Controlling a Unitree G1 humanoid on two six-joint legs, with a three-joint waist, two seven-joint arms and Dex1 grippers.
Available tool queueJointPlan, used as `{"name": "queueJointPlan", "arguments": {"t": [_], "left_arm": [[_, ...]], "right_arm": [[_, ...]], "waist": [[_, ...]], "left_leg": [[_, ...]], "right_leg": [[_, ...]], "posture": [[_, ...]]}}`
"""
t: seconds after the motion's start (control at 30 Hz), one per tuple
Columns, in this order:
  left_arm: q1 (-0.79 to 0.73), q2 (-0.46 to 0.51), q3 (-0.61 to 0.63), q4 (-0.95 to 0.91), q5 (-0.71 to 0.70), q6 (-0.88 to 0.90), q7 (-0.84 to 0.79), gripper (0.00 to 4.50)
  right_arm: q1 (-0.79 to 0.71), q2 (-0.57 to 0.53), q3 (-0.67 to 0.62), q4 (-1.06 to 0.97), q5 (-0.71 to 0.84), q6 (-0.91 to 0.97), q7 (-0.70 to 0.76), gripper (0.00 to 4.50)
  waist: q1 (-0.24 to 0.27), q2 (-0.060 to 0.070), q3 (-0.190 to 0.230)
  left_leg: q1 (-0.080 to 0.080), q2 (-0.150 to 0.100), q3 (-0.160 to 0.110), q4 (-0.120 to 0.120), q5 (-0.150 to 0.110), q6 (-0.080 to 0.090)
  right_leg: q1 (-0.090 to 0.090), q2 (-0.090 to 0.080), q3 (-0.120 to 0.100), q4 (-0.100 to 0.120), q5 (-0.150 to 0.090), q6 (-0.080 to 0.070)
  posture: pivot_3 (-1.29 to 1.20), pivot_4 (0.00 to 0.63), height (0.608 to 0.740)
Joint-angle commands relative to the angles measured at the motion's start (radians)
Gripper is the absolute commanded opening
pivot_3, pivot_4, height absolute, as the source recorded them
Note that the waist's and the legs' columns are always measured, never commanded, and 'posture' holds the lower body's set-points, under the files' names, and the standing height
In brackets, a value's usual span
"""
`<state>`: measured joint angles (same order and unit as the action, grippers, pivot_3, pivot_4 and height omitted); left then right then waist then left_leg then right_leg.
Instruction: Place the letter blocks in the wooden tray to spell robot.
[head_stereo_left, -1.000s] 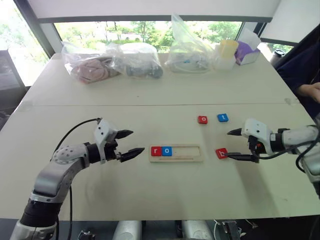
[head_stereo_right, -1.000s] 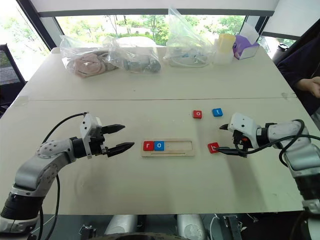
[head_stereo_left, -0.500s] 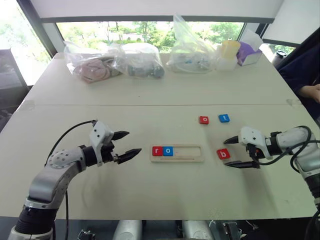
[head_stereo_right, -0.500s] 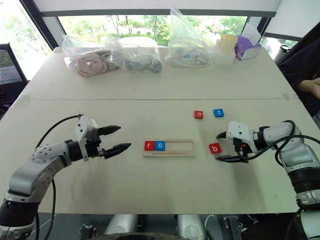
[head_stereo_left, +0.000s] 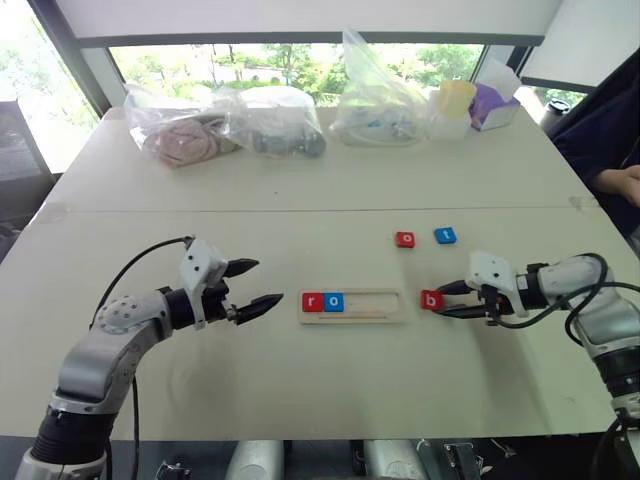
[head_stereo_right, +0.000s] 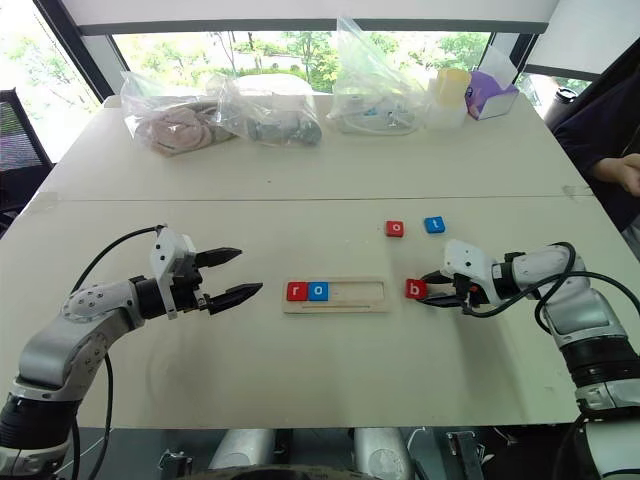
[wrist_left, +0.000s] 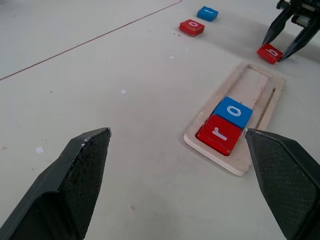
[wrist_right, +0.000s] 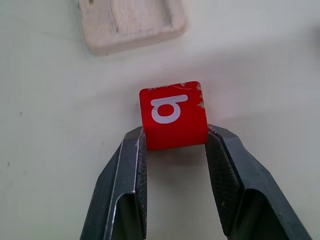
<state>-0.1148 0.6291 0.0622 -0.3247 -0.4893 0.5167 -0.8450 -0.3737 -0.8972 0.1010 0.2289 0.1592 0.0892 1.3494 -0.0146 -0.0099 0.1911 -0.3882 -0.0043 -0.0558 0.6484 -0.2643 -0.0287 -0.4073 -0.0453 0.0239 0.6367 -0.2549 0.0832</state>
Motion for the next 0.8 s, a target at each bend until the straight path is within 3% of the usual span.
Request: {"name": "queueJointPlan", "arguments": {"t": [0.03,0.33,0.8], "left_arm": [[-0.009,0.012,0.021,-0.024,-0.006,-0.011,0.002,4.5],[0.018,0.011,0.025,-0.075,-0.021,0.007,0.023,4.5],[0.063,0.024,0.019,-0.184,-0.062,0.053,0.039,4.5]], "right_arm": [[-0.051,0.006,-0.023,-0.132,0.058,0.078,0.001,1.08],[-0.084,0.091,0.071,-0.34,0.061,0.237,-0.049,1.08],[-0.101,0.18,0.188,-0.349,-0.025,0.267,-0.142,1.08]], "waist": [[0.001,0.0,0.0],[0.004,0.0,0.0],[0.003,0.0,0.0]], "left_leg": [[0.0,0.0,0.0,0.0,0.0,0.0],[-0.001,0.0,-0.001,0.0,0.0,0.0],[-0.001,0.0,-0.001,0.0,0.0,0.0]], "right_leg": [[0.0,0.0,0.0,0.0,0.0,0.0],[0.0,-0.001,-0.001,-0.001,0.0,0.0],[-0.001,-0.001,-0.001,-0.001,0.0,0.0]], "posture": [[0.0,0.15,0.74],[0.0,0.15,0.74],[0.0,0.15,0.74]]}}
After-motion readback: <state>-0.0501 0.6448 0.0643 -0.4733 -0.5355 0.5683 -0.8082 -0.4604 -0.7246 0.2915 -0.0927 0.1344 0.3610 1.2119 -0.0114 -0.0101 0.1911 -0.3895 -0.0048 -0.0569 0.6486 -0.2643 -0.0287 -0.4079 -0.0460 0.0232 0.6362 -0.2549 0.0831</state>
